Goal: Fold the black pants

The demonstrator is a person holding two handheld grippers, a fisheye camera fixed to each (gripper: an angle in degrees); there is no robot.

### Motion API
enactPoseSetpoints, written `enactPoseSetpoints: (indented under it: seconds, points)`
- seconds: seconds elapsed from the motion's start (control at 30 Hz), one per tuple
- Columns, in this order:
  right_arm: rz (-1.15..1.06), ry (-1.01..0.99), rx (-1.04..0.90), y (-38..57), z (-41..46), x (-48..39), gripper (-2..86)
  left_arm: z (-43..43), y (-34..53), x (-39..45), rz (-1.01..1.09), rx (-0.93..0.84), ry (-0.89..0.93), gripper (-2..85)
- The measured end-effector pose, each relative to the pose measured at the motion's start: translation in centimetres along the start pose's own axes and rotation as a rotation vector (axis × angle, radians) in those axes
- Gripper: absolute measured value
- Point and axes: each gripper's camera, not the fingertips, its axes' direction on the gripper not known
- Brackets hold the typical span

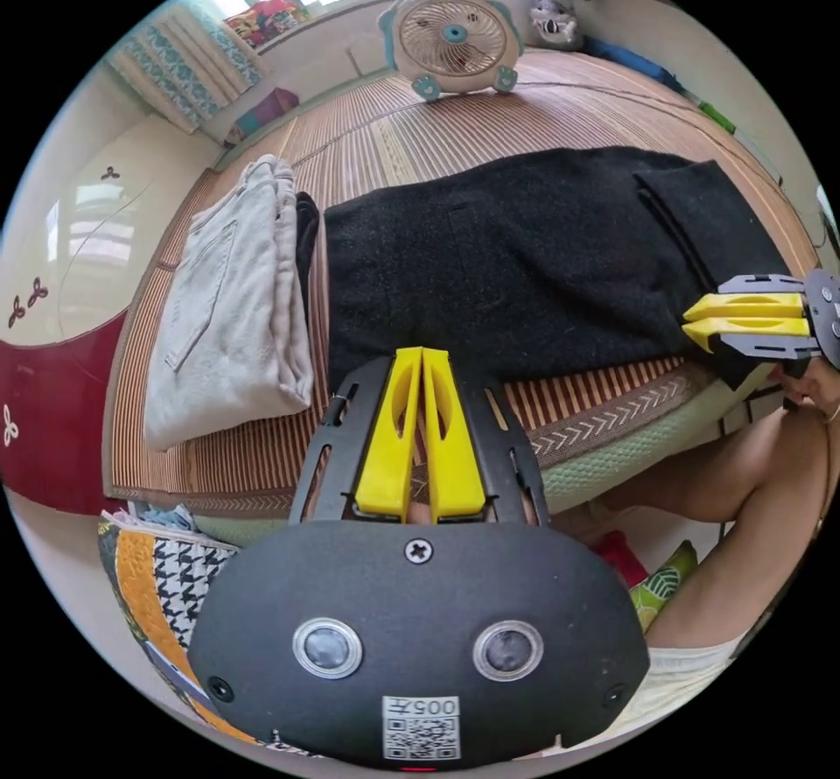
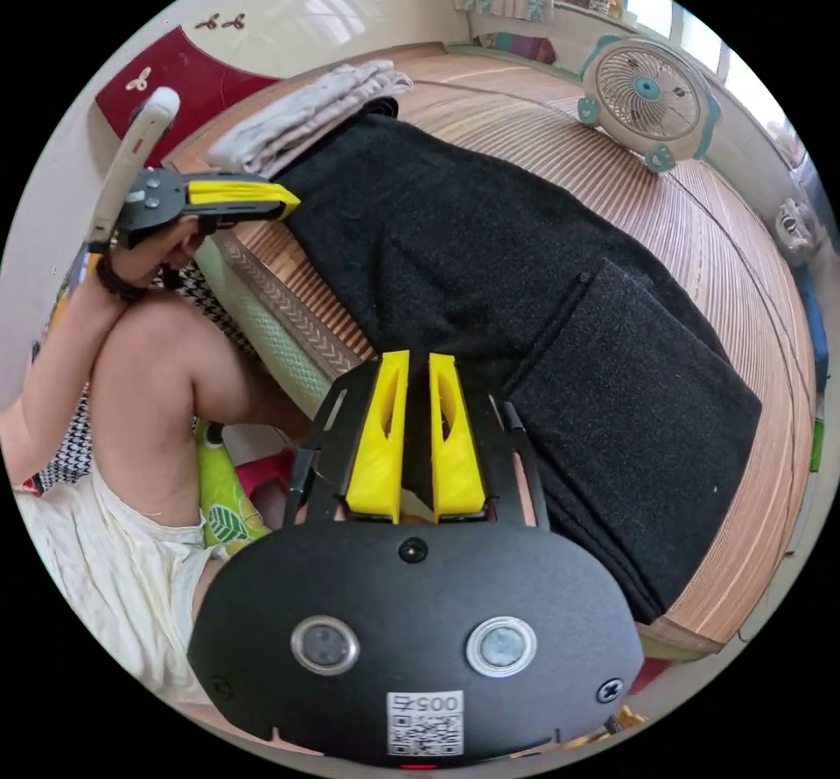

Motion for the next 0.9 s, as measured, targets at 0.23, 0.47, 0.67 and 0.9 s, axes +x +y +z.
enactPoseSetpoints:
  seconds: [0.23,0.47,0.67,0.9]
  points:
    - [0.071,0.211,0.118,3.1,-2.2,0.4,7.7,-1.9,1.3,-2.5,-0.164,0.135,0.159,-0.6]
    - [0.013,0.288,0.014,4.0,0.0,-0.8,8.7,-1.3,0.7,-1.7,-0.145,0.098,0.2,-0.7]
    - [-0.026,0.32,-0.003,4.2,1.5,-2.0,10.2,-1.3,0.2,-0.1,-0.08,0.078,0.163,-0.7]
    - [-0.069,0.401,-0.023,4.0,2.9,-4.2,10.5,-1.1,-0.2,0.9,-0.027,0.058,0.129,-0.7]
